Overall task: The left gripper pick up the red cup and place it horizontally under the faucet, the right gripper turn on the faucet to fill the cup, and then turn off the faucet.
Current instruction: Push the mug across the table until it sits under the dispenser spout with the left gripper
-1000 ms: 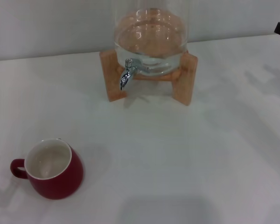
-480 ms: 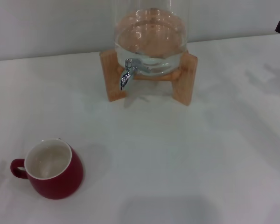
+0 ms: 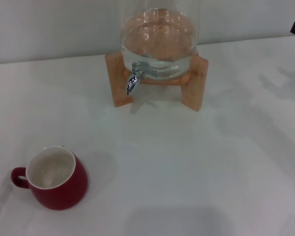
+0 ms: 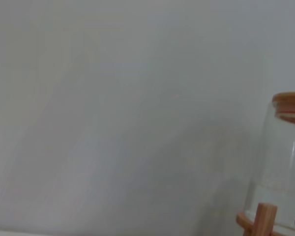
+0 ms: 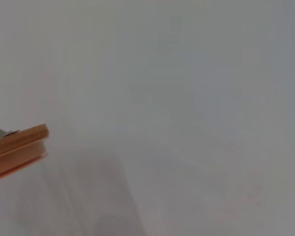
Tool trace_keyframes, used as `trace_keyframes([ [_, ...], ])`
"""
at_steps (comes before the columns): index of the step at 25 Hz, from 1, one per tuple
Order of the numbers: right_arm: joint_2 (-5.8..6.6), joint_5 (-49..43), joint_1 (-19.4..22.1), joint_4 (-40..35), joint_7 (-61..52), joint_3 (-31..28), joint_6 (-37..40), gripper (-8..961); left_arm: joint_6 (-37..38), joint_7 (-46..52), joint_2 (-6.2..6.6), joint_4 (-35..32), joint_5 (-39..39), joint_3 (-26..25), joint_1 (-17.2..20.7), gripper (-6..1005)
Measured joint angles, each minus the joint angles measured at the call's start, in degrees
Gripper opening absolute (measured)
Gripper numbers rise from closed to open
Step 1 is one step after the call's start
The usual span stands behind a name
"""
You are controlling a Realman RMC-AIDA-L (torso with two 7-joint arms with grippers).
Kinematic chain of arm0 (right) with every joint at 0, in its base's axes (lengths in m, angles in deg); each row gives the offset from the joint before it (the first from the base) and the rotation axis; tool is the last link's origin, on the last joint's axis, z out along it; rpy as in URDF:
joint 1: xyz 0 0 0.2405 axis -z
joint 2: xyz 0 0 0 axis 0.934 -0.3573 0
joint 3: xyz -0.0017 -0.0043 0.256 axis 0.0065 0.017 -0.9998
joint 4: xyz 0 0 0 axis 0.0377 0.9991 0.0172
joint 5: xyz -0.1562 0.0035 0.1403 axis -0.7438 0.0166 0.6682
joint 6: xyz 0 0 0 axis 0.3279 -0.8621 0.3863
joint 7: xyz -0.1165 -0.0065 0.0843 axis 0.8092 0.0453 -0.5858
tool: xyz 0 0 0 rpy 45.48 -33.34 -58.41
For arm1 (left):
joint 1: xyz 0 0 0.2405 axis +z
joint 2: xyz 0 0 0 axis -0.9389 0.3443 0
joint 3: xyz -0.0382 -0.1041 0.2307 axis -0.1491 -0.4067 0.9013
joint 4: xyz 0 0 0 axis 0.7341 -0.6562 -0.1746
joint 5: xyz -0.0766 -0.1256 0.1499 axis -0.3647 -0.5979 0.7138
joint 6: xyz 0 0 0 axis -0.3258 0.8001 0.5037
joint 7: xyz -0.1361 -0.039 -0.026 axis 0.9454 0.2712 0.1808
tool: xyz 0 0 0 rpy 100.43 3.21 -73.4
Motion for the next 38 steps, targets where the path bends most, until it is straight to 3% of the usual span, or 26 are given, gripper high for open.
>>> trace_keyframes([
  [22, 0.05, 0.00, -0.58, 0.00, 0.12, -0.43, 0.11, 780, -1.50, -14.75, -0.44, 12.74, -0.39, 0.21, -2.69, 650],
  [38, 0.02, -0.10, -0.59, 0.00, 0.05, -1.07, 0.26, 781, 0.14, -15.80, -0.39, 14.96, -0.53, 0.01, -4.17, 649],
])
